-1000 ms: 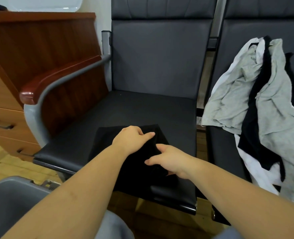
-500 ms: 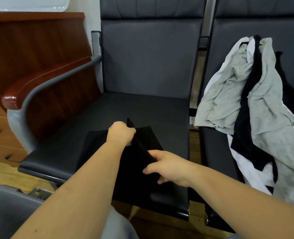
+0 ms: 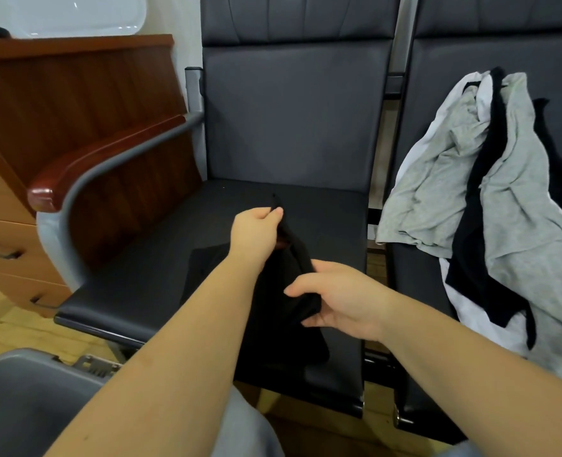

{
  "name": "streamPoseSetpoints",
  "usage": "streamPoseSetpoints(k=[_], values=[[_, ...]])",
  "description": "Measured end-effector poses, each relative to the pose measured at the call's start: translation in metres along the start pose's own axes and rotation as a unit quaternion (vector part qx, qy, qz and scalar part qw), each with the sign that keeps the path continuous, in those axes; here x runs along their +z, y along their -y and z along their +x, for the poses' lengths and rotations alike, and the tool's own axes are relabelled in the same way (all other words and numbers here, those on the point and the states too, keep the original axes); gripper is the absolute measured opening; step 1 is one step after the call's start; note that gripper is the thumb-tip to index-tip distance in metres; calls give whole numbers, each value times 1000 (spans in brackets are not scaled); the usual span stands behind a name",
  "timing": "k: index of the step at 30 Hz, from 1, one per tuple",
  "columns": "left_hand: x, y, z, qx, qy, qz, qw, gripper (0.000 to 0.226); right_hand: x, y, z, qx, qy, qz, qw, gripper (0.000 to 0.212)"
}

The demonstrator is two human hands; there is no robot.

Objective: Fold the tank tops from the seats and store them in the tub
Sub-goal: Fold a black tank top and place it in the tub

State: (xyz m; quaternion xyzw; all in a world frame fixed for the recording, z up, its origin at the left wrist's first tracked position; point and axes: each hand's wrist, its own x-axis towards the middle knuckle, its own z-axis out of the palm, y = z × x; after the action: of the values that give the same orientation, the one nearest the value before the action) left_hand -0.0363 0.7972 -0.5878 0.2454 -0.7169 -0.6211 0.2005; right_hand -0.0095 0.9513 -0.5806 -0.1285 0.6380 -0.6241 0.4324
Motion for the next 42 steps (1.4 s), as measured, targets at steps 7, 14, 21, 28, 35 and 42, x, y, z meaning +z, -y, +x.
streamPoseSetpoints(k=[7, 14, 21, 28, 35, 42], values=[[29, 43, 5, -106, 158, 173, 966, 35, -29, -24, 7, 117, -125, -243, 955, 54], [7, 38, 10, -35, 140, 258, 955, 28, -38, -26, 16, 49, -237, -291, 926, 38], [-58, 32, 13, -106, -34, 387, 915, 48, -31, -28, 36, 71, -256, -220, 938, 49], [-103, 43, -3, -244, -29, 397, 884, 88, -13, -26, 47, 75, -259, -260, 927, 66], [-118, 49, -15, -239, 29, 392, 888, 65, -3, -22, 47, 29, -245, -225, 943, 62], [-130, 43, -19, -192, 78, 255, 944, 48, -14, -24, 46, -28, -257, -162, 952, 67]])
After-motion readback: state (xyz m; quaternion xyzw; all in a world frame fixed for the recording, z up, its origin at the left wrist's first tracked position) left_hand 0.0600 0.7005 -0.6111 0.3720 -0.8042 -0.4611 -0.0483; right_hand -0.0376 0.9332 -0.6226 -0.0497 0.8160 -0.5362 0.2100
